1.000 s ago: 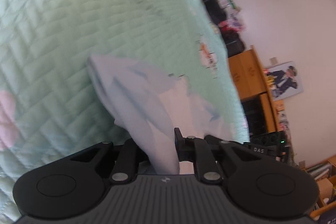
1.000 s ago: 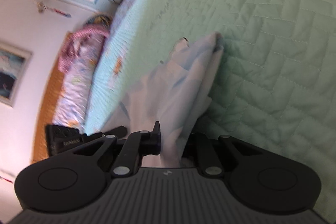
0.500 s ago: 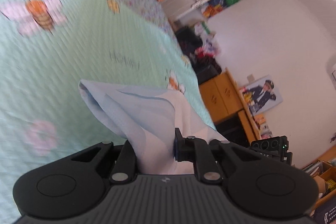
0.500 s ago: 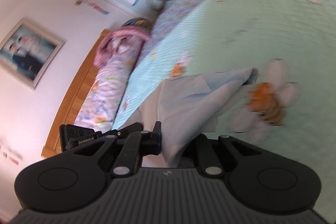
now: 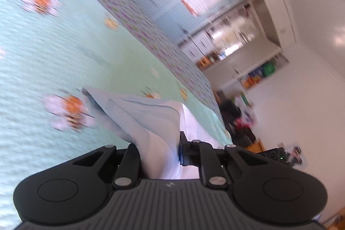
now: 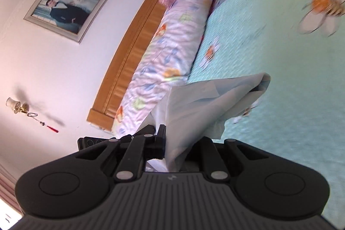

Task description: Fold clothes

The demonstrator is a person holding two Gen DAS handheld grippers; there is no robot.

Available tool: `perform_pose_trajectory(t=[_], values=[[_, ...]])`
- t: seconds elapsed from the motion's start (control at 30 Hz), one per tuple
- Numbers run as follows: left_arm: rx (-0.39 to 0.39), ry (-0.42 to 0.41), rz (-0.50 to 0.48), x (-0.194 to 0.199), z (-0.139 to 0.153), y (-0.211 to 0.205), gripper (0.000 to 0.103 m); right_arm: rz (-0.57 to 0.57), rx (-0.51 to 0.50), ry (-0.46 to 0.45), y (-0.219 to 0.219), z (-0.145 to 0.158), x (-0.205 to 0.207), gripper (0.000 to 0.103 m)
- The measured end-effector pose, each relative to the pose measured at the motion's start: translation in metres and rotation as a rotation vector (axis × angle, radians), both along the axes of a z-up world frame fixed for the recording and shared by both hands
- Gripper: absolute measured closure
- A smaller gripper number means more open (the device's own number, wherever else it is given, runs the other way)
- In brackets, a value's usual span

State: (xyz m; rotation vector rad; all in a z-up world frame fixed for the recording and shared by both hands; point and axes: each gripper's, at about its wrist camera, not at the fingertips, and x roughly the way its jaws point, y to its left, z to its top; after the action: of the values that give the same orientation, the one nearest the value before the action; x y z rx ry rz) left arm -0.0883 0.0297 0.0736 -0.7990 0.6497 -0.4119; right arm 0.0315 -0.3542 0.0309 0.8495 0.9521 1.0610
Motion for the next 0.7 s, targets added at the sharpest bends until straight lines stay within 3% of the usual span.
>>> perform_pose_trajectory(t=[0.23, 0.37, 0.47, 0.53, 0.63, 0.7], values=[[0.054, 0.016, 0.111, -0.013, 0.019, 0.093, 0.089, 0.14, 0.018, 0.02, 0.121, -0.004, 0.02, 0.091], [0.079, 0.011, 0.148, -0.015, 0.031, 0.133, 0.089, 0.177, 0.072, 0.068, 0.164, 0.001, 0.041, 0.091], [0.108, 0.119, 0.135, 0.006, -0.001, 0.155, 0.088, 0.19, 0.184, 0.116, 0.173, 0.009, 0.047, 0.091], [0.127, 0.192, 0.126, 0.019, -0.023, 0.17, 0.087, 0.157, 0.207, 0.155, 0.178, -0.006, 0.055, 0.091], [0.156, 0.306, 0.114, 0.039, -0.059, 0.192, 0.086, 0.12, -0.041, 0.229, 0.202, -0.08, 0.072, 0.09], [0.18, 0.431, 0.127, 0.049, -0.115, 0.197, 0.088, 0.122, -0.232, 0.264, 0.216, -0.133, 0.075, 0.09]])
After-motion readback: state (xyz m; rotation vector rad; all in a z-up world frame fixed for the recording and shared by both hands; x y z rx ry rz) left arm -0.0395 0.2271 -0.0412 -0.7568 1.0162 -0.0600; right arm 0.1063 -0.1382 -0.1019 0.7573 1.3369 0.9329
